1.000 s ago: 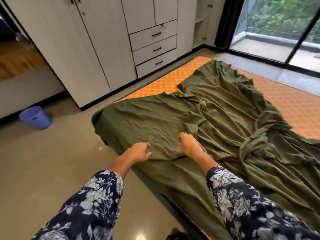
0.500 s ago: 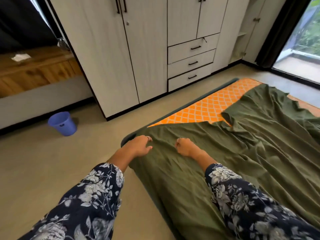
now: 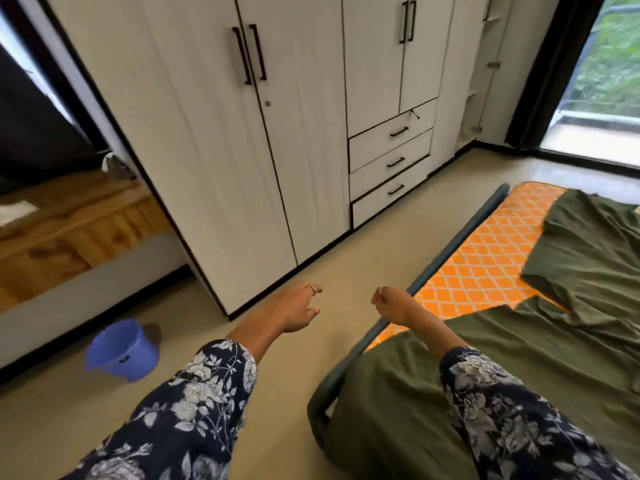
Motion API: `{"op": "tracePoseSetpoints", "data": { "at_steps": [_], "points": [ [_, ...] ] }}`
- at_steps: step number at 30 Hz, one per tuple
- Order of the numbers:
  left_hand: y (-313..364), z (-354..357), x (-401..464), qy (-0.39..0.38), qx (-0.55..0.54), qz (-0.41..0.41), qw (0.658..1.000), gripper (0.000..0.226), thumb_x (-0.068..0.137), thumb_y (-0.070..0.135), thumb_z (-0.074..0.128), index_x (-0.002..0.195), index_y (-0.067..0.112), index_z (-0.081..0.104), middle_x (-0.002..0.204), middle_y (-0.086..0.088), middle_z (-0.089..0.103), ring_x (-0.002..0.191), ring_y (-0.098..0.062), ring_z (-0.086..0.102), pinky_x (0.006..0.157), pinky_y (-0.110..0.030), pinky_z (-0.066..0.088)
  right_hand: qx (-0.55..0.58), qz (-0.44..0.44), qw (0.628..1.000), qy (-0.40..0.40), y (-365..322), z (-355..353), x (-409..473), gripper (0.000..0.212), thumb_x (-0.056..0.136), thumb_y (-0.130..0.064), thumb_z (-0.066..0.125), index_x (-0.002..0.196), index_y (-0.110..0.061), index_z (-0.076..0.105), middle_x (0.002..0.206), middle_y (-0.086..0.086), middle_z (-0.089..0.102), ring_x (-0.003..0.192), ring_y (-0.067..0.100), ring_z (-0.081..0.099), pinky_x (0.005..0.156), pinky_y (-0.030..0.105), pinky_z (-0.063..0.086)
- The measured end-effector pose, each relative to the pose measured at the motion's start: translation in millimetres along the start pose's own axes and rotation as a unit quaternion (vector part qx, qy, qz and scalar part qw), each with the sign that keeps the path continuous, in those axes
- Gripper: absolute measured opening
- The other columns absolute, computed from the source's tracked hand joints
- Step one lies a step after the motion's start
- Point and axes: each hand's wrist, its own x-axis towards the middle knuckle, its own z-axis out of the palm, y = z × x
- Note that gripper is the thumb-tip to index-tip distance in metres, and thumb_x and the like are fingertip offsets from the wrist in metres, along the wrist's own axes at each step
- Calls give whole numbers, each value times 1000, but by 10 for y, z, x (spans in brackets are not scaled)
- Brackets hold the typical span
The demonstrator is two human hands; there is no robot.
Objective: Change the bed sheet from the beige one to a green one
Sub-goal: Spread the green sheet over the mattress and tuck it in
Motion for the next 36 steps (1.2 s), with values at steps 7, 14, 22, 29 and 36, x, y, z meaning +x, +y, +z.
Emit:
{"op": "tracePoseSetpoints", "data": {
  "at_steps": [7, 14, 22, 29, 36],
  "points": [
    [-444, -468, 1175, 6, 37, 141, 989, 55, 97, 30, 51, 148, 19, 31, 153, 1, 31, 139, -19, 31, 110, -30, 27, 14, 91, 994, 56, -79, -263, 825, 27, 92, -4, 41, 109, -1, 62, 117, 16, 63, 112, 32, 57, 88, 30, 41],
    [-528, -925, 2606, 4, 70, 260, 963, 54, 96, 31, 51, 146, 23, 32, 152, 4, 33, 137, -17, 34, 109, -37, 34, 36, 209, 969, 130, 103, -750, 1612, 34, 94, -8, 41, 64, -23, 42, 103, 14, 62, 90, 26, 55, 69, 23, 29],
    [-358, -1390, 4039, -13, 102, 352, 930, 56, 96, 32, 50, 148, 22, 29, 152, 2, 32, 137, -18, 35, 109, -38, 33, 88, 272, 936, 206, 279, -1269, 2103, 32, 89, -3, 40, 109, -2, 65, 109, 15, 66, 101, 31, 60, 74, 29, 41],
    [313, -1550, 5460, -33, 104, 471, 875, 59, 95, 31, 53, 148, 22, 29, 153, 0, 32, 138, -22, 33, 111, -40, 33, 100, 360, 880, 292, 756, -1911, 2812, 31, 92, -8, 43, 117, -8, 62, 115, 18, 64, 104, 31, 59, 74, 28, 40],
    [1028, -1980, 6806, -37, 95, 540, 836, 60, 94, 32, 55, 148, 20, 30, 153, -3, 33, 138, -25, 35, 111, -41, 34, 88, 440, 842, 300, 1121, -2665, 3600, 33, 95, -12, 45, 126, -8, 56, 125, 16, 59, 113, 30, 56, 85, 29, 43]
  ]
}}
